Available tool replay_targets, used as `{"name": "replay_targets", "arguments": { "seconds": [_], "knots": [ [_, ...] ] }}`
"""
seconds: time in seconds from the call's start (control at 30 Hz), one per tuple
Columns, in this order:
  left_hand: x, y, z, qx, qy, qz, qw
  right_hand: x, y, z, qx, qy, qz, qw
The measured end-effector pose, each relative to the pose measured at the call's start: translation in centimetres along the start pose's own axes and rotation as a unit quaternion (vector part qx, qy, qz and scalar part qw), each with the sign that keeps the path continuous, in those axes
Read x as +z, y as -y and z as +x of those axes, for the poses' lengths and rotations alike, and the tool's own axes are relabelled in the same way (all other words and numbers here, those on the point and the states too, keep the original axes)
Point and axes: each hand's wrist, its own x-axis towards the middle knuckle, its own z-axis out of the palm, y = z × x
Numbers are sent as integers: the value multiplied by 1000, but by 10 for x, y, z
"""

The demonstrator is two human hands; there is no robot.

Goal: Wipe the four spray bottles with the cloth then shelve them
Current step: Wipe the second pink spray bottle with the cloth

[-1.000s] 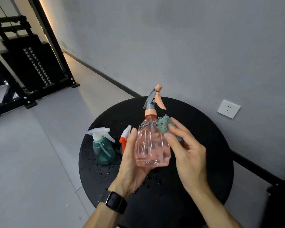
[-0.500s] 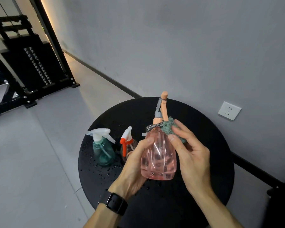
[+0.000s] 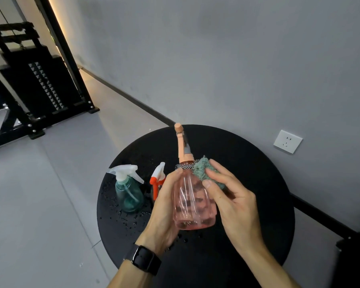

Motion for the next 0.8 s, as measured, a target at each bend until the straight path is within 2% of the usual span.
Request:
{"name": "replay_targets", "arguments": {
  "seconds": [0.13,0.5,0.67,0.8],
  "knots": [
    [-2,-7,3,-5,9,-26,1000,-2,2,-3,7,-3,12,1000],
    [-1,-22,6,49,47,-123,990,-5,5,0,-8,-11,41,999],
    [0,-24,9,61,34,-155,985,4,8,0,-15,-62,68,996],
    [3,-24,11,88,10,-134,987,17,9,-5,-79,-101,53,990]
  ]
}}
